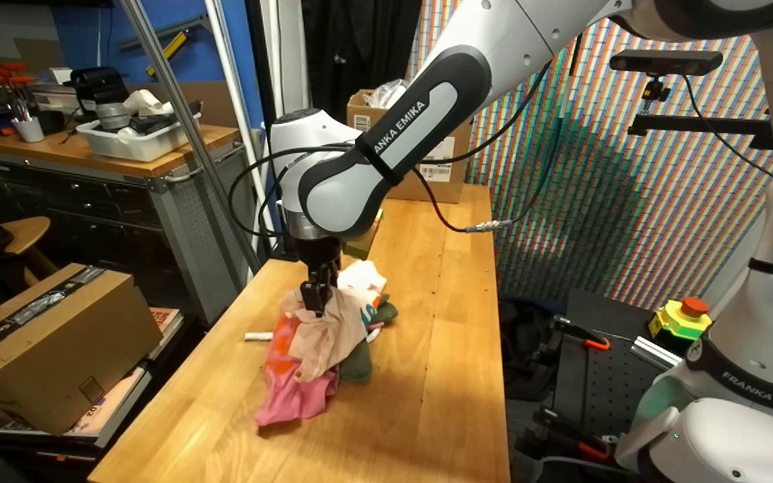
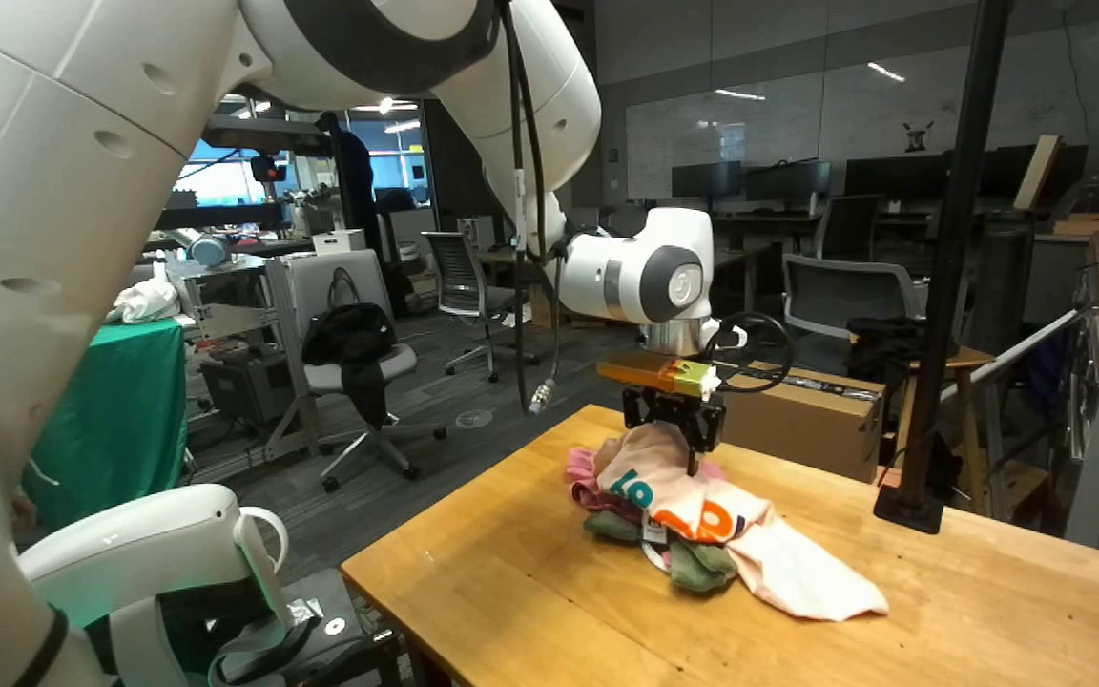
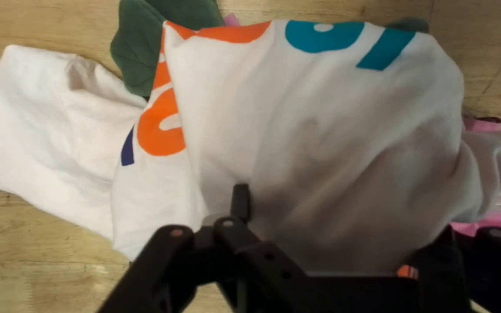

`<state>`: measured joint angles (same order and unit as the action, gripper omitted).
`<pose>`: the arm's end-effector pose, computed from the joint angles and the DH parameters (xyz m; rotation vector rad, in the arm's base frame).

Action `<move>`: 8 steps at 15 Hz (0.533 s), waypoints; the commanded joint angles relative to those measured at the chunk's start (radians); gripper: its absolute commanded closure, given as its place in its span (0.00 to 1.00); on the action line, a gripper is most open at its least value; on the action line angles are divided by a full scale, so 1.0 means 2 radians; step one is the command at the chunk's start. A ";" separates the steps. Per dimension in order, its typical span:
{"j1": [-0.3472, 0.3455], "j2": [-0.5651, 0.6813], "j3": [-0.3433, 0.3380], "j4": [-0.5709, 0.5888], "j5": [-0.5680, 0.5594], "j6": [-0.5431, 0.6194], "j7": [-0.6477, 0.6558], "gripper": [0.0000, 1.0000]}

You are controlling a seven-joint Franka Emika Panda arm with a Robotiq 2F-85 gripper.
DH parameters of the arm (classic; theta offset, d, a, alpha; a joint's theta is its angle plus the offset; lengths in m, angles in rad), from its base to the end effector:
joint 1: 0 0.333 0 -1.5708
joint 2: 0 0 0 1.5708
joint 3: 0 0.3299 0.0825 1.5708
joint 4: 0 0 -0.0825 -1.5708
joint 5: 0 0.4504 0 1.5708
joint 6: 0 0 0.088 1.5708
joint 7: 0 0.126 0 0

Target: Move the peach colored shirt and the turnip plushie to the right then move the pink shirt closer to you

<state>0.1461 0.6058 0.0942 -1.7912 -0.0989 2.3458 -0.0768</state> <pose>0.6844 0.1627 0.1532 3.0679 0.5783 -0.0716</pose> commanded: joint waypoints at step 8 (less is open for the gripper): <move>0.004 -0.038 -0.009 -0.008 -0.019 -0.015 0.006 1.00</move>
<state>0.1461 0.5848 0.0894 -1.7899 -0.1150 2.3415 -0.0767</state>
